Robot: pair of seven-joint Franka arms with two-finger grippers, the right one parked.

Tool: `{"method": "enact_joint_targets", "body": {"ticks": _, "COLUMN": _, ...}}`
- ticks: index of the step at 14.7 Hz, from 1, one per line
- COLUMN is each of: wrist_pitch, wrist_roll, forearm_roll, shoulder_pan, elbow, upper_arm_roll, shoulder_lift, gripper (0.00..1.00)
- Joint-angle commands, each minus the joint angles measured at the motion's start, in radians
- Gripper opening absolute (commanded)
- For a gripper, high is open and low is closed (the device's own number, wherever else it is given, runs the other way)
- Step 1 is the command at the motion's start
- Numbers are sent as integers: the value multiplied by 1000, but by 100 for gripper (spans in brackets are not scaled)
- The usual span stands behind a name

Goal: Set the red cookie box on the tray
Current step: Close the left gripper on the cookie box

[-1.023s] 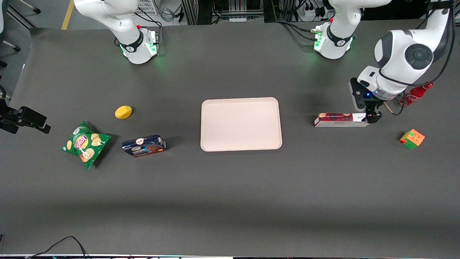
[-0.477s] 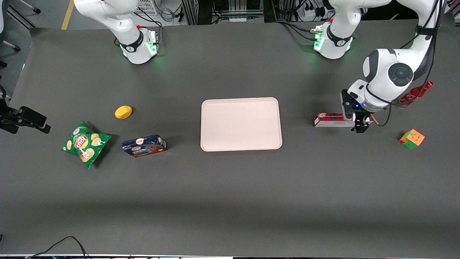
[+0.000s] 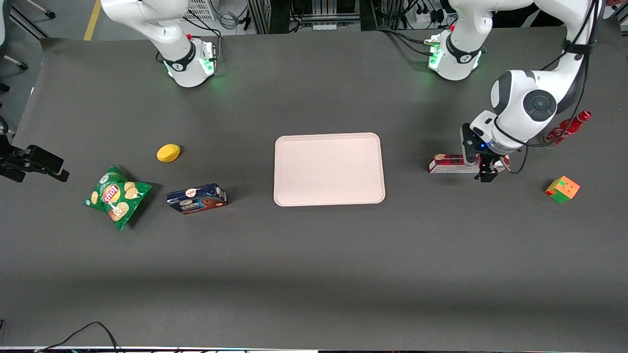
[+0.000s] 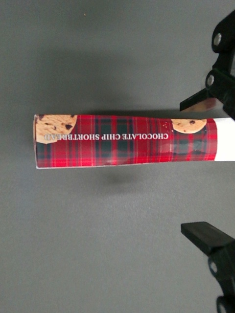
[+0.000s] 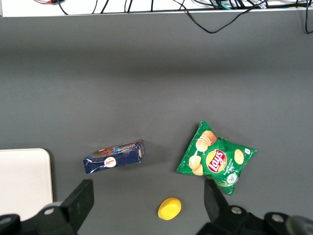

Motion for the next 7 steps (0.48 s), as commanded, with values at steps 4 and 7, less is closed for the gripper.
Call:
{"method": "enact_joint_targets", "body": {"ticks": 4, "wrist_pitch": 14, "wrist_roll": 24, "forearm_roll": -21, "shoulder_pan": 5, "elbow": -41, "upper_arm_roll": 4, "shoulder_lift": 7, "gripper": 100}}
{"method": "enact_joint_targets", "body": {"ticks": 7, "wrist_pitch": 64, "wrist_roll": 24, "forearm_roll": -21, "shoulder_pan": 8, "elbow": -66, "upper_arm_roll": 4, "shoulder_lift": 32, "gripper": 100}}
